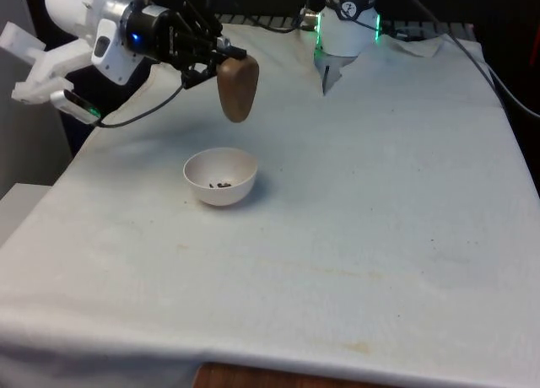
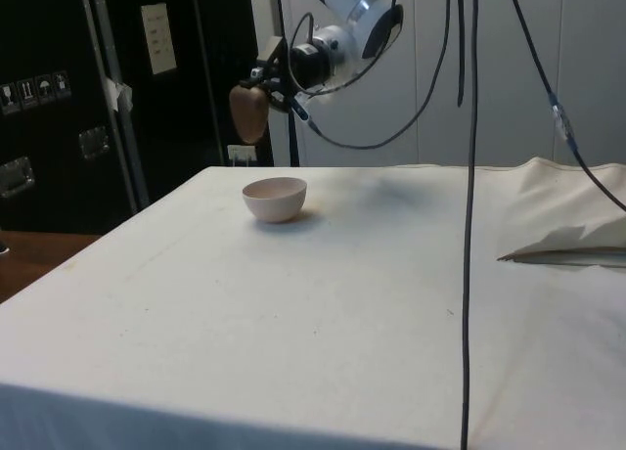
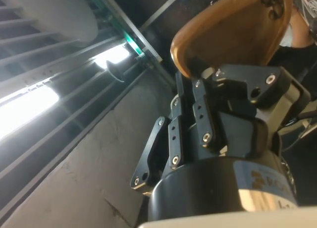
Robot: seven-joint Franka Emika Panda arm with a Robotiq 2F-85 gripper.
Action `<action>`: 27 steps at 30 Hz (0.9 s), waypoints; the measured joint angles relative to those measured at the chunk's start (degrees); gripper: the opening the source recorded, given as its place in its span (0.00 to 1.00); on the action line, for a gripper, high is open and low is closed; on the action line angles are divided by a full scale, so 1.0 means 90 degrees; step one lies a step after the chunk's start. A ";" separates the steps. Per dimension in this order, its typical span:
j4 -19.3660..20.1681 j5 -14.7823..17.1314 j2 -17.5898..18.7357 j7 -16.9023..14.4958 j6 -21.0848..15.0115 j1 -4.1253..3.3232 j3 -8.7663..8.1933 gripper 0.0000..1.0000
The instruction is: Pour the coffee beans from the cup into the bowl.
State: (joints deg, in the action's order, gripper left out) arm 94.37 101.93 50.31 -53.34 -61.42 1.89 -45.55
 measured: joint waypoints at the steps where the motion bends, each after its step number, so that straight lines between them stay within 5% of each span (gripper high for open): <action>1: 0.0006 -0.0025 -0.0032 0.0000 -0.0013 -0.0019 -0.0006 0.00; 27: 0.0127 -0.0681 -0.0770 -0.0013 -0.0344 -0.0407 -0.0006 0.00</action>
State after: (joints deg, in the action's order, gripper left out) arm 95.51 95.80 43.37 -53.46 -64.52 -1.78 -45.61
